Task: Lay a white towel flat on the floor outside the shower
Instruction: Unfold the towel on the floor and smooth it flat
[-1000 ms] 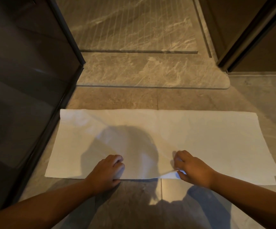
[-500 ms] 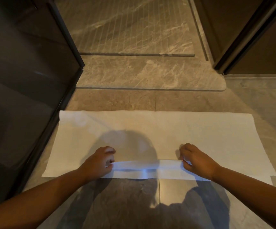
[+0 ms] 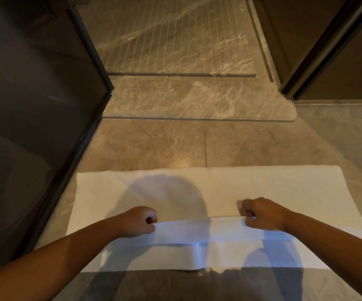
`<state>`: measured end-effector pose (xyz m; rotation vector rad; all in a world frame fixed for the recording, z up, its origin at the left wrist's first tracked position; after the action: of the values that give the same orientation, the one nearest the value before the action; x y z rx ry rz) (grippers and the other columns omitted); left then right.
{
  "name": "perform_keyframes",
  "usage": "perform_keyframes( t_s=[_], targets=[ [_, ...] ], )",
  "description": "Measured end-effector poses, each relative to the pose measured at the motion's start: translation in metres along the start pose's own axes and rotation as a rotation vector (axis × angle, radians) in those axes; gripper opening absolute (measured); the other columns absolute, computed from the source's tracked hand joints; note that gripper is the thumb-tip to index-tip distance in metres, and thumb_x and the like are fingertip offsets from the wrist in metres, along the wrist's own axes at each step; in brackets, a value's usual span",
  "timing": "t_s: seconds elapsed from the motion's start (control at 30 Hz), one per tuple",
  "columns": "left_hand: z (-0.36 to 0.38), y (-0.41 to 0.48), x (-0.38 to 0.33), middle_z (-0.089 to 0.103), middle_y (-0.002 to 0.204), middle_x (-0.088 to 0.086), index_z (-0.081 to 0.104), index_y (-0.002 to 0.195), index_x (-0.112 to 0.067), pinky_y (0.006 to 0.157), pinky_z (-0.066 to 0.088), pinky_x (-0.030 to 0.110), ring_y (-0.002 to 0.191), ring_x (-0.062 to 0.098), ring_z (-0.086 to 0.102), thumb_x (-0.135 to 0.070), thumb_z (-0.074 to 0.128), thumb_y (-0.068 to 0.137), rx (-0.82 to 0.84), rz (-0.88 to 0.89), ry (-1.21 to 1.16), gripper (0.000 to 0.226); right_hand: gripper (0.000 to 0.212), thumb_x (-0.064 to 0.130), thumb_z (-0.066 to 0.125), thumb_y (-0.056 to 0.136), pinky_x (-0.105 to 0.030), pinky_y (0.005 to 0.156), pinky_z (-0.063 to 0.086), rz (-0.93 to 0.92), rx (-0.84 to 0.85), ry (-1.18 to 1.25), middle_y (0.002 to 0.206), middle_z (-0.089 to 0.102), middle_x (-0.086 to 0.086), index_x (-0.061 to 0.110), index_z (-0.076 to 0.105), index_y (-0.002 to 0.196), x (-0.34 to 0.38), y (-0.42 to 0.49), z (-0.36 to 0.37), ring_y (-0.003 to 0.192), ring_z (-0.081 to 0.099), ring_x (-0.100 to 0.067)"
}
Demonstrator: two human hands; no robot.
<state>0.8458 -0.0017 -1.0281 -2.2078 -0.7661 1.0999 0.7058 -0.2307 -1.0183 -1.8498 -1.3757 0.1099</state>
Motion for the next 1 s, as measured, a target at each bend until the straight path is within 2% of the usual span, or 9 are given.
perform_keyframes(
  t_s=[0.1,0.2,0.3,0.4,0.57,0.67,0.77,0.9,1.0],
  targets=[
    [-0.01,0.001,0.001,0.047,0.071,-0.007,0.047,0.067,-0.022,0.06,0.033,0.02,0.065,0.007,0.043,-0.015,0.054,0.084,0.047,-0.01,-0.045,0.02,0.032,0.014,0.056,0.081,-0.015,0.053,0.032,0.025,-0.016,0.12,0.064,0.044,0.012,0.029,0.036,0.062,-0.003,0.001,-0.008,0.057,0.041,-0.006],
    [-0.035,0.006,-0.001,0.047,0.067,-0.011,0.046,0.063,-0.026,0.052,0.032,0.01,0.061,0.001,0.041,-0.013,0.055,0.084,-0.073,0.001,-0.053,0.026,0.031,0.011,0.056,0.081,-0.018,0.054,0.032,0.021,-0.109,0.148,0.063,0.044,0.01,0.027,0.035,0.065,-0.006,0.004,-0.028,0.059,0.042,-0.013],
    [-0.068,0.011,0.0,0.05,0.067,-0.011,0.049,0.064,-0.028,0.056,0.033,0.014,0.062,0.001,0.044,-0.015,0.057,0.084,-0.219,-0.009,-0.089,0.026,0.022,0.005,0.056,0.082,-0.026,0.061,0.035,0.009,-0.225,0.217,0.066,0.048,0.003,0.019,0.041,0.073,-0.008,0.008,-0.053,0.065,0.044,-0.021],
    [-0.094,0.016,0.003,0.054,0.069,-0.01,0.053,0.065,-0.03,0.059,0.035,0.022,0.064,0.004,0.048,-0.018,0.06,0.084,-0.306,-0.013,-0.129,0.024,0.016,0.003,0.054,0.084,-0.025,0.063,0.037,0.001,-0.293,0.269,0.072,0.053,-0.001,0.016,0.046,0.079,-0.011,0.013,-0.071,0.067,0.045,-0.02],
    [-0.112,0.025,0.005,0.06,0.075,-0.003,0.057,0.066,-0.03,0.061,0.038,0.023,0.067,0.008,0.053,-0.021,0.063,0.083,-0.373,-0.021,-0.147,0.02,0.016,0.024,0.065,0.084,-0.025,0.069,0.04,0.046,-0.248,0.266,0.079,0.054,0.001,0.02,0.051,0.09,-0.023,0.022,-0.072,0.073,0.051,-0.018],
    [-0.12,0.032,0.002,0.061,0.076,-0.003,0.058,0.068,-0.03,0.06,0.038,0.02,0.067,0.005,0.053,-0.021,0.064,0.082,-0.414,-0.019,-0.152,0.018,0.026,0.023,0.07,0.08,-0.014,0.066,0.038,0.079,-0.186,0.259,0.081,0.055,0.01,0.033,0.047,0.074,-0.035,0.023,-0.068,0.08,0.053,-0.014],
    [-0.123,0.041,0.001,0.058,0.072,-0.006,0.058,0.068,-0.029,0.06,0.037,0.021,0.066,0.005,0.051,-0.02,0.065,0.082,-0.336,-0.013,-0.154,0.018,0.037,0.018,0.069,0.081,-0.015,0.066,0.041,0.14,-0.22,0.267,0.073,0.05,0.013,0.037,0.041,0.064,-0.051,0.026,-0.074,0.076,0.051,-0.015],
    [-0.103,0.05,0.006,0.056,0.077,-0.002,0.058,0.076,-0.021,0.064,0.036,0.025,0.07,0.011,0.05,-0.015,0.065,0.081,-0.068,-0.035,-0.139,0.011,0.032,0.012,0.066,0.083,-0.024,0.075,0.041,0.146,-0.312,0.321,0.075,0.05,0.013,0.028,0.045,0.065,-0.056,0.035,-0.089,0.077,0.052,-0.008],
    [-0.11,0.056,0.024,0.051,0.072,-0.002,0.051,0.069,-0.022,0.059,0.033,0.025,0.066,0.011,0.046,-0.014,0.064,0.082,-0.065,-0.12,-0.083,0.02,0.021,0.012,0.062,0.086,-0.023,0.07,0.034,0.097,-0.348,0.192,0.082,0.057,0.001,0.019,0.048,0.072,-0.046,0.05,-0.105,0.077,0.055,-0.014]
  ],
)
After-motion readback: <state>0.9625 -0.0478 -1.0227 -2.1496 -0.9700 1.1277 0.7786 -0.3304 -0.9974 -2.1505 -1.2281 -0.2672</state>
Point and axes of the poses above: each hand's wrist, its own y-axis towards the middle knuckle, its own z-axis out of the palm, x = y × z, the point moved 10 cm from there along y, towards the middle knuckle
